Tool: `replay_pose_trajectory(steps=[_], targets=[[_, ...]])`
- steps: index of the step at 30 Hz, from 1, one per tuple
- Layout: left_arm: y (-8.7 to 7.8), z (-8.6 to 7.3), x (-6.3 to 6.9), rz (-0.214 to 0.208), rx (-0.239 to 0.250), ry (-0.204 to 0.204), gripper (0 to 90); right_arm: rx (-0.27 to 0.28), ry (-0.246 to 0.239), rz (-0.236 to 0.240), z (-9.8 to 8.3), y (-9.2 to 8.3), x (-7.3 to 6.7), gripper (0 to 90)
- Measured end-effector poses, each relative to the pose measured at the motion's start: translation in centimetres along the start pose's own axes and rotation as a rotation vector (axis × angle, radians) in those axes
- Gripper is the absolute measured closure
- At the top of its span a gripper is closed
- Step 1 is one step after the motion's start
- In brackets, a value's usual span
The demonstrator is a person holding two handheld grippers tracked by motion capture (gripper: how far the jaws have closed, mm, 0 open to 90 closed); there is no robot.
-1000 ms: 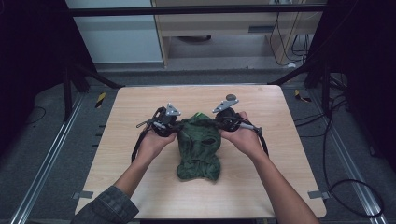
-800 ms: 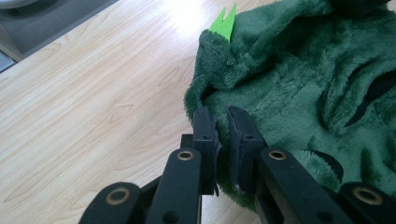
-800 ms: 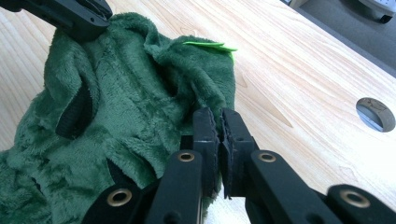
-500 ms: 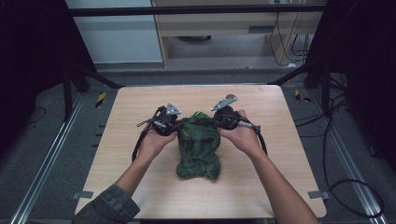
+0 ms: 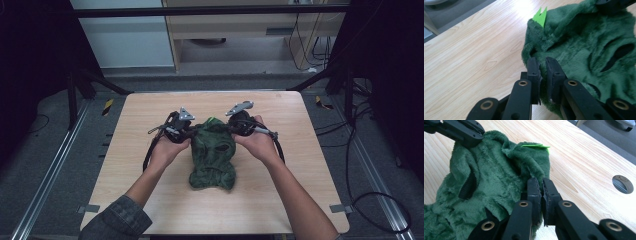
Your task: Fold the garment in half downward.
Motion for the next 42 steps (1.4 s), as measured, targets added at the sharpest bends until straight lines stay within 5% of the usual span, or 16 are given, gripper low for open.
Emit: replay_pose_trajectory(steps=[10,26,42], targets=[[-0.8,-0.9,0.6,0.013,0.02,0.024,82.2,0.015,-0.042,0.003,-0.5,-0.9,-1.2,86.0],[-1.3,-2.5,1.5,0.004,0.037,0.043,82.0,0.033,-0.044,0.019,-2.5,-1.2,-2.6,86.1],[-2.4,-4.0,3.6,-0.016,0.068,0.063,82.0,0.056,-0.069,0.04,-4.4,-2.2,-4.8,86.1]])
Point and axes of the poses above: each handheld gripper's, and its own axes: y roughly forward along the jaws, z roughly out of its top, x roughly to its right, the point moved 8 cm from there along y, roughly forward along the jaws, and after that the axes turned 5 degrees about z, right-handed, at the moved point
